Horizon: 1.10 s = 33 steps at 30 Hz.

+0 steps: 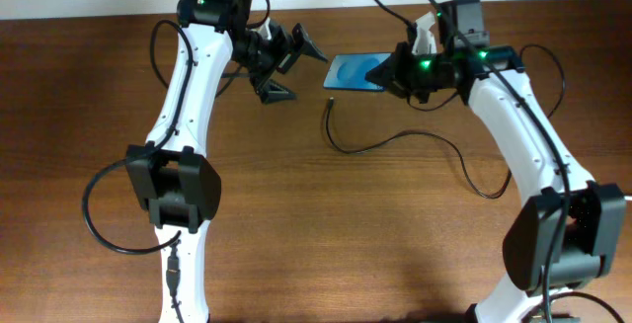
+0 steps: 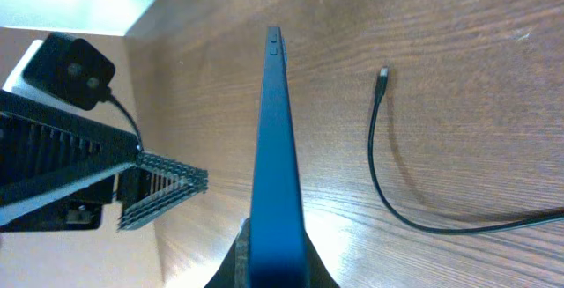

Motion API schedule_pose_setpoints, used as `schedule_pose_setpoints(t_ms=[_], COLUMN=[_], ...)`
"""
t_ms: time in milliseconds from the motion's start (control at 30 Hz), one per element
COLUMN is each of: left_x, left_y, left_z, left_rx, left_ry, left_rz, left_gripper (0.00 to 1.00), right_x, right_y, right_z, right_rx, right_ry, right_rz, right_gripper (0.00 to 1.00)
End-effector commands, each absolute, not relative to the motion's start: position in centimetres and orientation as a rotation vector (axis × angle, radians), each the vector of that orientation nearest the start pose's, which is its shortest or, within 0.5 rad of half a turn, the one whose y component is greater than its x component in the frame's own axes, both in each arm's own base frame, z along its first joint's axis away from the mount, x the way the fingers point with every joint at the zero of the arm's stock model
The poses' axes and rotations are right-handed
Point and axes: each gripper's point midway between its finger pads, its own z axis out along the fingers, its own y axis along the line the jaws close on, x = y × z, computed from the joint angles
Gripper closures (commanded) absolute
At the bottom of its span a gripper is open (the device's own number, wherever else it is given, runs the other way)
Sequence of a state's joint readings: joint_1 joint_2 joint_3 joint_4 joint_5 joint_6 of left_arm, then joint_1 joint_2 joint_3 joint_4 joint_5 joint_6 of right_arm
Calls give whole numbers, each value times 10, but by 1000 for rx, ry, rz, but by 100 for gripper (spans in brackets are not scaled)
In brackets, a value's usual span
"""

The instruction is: Plug charger to phone and switch on socket

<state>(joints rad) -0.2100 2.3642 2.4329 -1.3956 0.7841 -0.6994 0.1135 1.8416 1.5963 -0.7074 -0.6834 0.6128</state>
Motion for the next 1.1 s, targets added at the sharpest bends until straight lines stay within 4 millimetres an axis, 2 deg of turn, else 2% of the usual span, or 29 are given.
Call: schedule_pose_setpoints(t_ms=[0, 133, 233, 300, 400, 533, 733, 867, 933, 1067], left_x=[455, 457, 456, 457, 457, 458, 469, 494, 505, 519], left_y=[-236, -246, -260, -264, -265, -265, -268, -267, -265, -262], left_z=[213, 229, 262, 273, 279, 279, 286, 285, 280, 276], left_rx=[-244, -109, 111, 177, 213, 215, 78, -103, -229, -371], left_ry=[2853, 2753, 2557, 2485, 2445, 2441, 2464, 2482, 2501, 2497], left_rz=[-1474, -1614, -1845, -1912, -1943, -1941, -1982, -1902, -1846, -1787], left_gripper=[0, 0, 0, 0, 0, 0, 0, 3, 10, 31], right_x=[441, 435, 439, 446, 458, 475, 491, 494, 495, 498], right_y=[145, 133, 126, 126, 129, 128, 145, 166, 175, 180], right_z=[249, 273, 283, 288, 296, 293, 292, 305, 313, 311], right_rx=[280, 264, 260, 295, 354, 527, 784, 821, 827, 954], right_ry=[2436, 2372, 2326, 2290, 2222, 2140, 1970, 1889, 1857, 1815], right_rz=[1181, 1248, 1292, 1314, 1361, 1427, 1594, 1649, 1677, 1685], right_gripper=[96, 96, 96, 96, 96, 96, 96, 96, 96, 96])
